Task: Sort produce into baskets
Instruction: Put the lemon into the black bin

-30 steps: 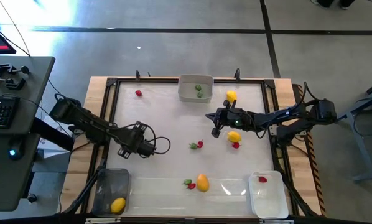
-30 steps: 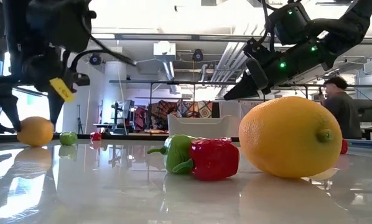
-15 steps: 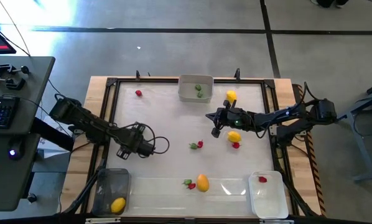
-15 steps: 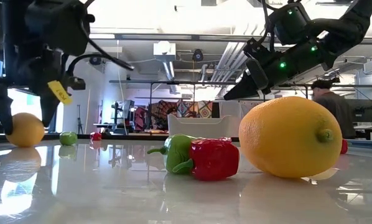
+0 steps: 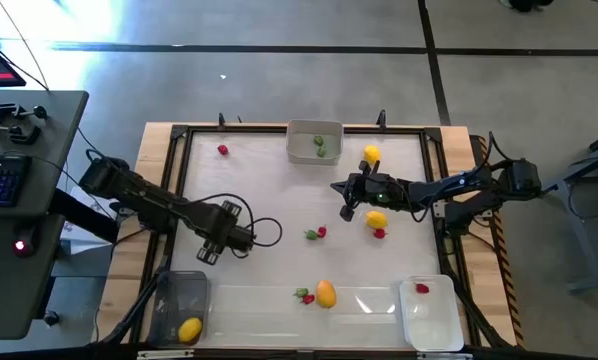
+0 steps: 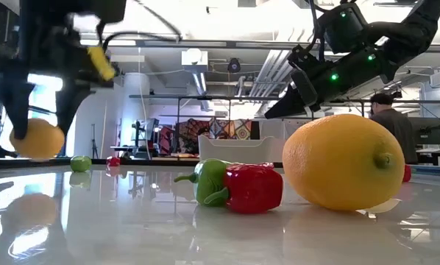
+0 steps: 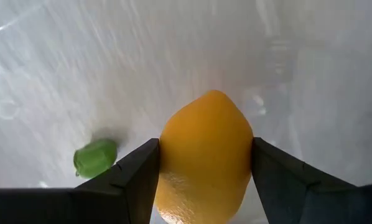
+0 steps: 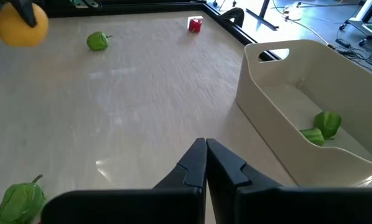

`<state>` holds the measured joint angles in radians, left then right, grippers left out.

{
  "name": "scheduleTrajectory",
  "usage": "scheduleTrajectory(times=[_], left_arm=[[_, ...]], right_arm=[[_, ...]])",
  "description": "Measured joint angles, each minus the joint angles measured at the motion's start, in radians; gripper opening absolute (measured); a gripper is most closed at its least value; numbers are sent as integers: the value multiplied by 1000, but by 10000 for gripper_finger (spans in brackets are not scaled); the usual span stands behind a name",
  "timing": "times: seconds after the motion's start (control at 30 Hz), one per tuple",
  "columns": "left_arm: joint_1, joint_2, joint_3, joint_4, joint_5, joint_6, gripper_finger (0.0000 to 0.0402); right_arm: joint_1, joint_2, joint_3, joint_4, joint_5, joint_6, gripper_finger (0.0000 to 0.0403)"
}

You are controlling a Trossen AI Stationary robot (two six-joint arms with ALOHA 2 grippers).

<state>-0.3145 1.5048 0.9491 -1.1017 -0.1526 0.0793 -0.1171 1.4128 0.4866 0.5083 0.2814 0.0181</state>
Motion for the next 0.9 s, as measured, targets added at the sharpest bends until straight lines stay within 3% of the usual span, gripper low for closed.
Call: scheduleTrajectory(times=[0.23,0.4,0.57,0.9], left_arm=[[-20,-43,192,-68,25,-90,208],[-72,-80,305,-97,145,-235,208],[-168,-131,323,-116,228,-482,208],[-454,-183,323,-111,219,-1030,208]], right_arm=[[0,0,0,-3,0,-26,0],[-6,0,0,-3,0,-48,0],[-20,0,0,-3,0,-53,0],[-47,0,0,-2,-2,-83,0]])
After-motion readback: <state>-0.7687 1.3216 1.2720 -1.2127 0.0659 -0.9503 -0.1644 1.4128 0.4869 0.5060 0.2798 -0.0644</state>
